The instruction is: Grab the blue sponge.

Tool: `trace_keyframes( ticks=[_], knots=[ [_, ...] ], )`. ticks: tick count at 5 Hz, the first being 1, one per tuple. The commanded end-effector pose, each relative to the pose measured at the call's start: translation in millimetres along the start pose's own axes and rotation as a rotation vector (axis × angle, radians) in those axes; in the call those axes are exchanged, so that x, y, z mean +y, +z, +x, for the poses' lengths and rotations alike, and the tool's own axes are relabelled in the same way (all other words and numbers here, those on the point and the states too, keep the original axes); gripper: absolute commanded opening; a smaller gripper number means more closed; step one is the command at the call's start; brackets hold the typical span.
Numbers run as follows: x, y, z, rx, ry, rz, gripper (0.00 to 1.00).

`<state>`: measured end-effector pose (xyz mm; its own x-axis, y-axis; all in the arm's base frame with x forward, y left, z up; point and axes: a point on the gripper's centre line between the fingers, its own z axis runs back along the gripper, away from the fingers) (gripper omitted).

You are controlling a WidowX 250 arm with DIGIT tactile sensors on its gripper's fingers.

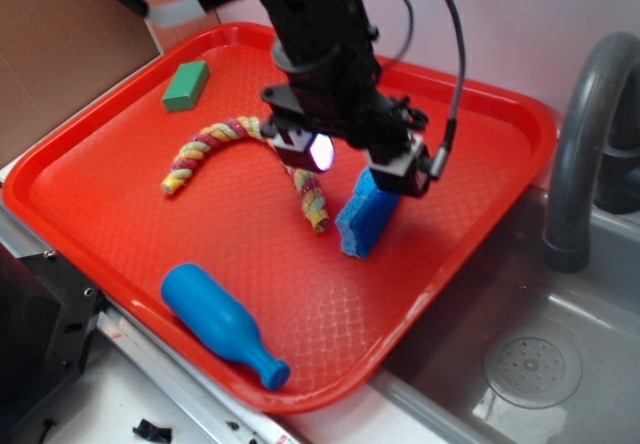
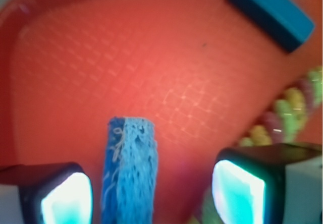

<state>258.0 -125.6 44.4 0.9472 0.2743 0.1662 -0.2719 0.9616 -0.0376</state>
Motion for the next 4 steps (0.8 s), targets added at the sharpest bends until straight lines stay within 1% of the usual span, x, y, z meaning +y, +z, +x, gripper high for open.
trace_keyframes(
  ticks=[1, 2, 3, 4],
  knots=[
    [-13, -12, 3, 0.004, -0.062, -0.095, 1.0],
    [-15, -11, 1, -0.002, -0.06, -0.079, 0.0],
    [-11, -8, 2, -0.013, -0.035, -0.058, 0.0],
    [-1, 17, 12, 0.003, -0.035, -0.017, 0.0]
  ],
)
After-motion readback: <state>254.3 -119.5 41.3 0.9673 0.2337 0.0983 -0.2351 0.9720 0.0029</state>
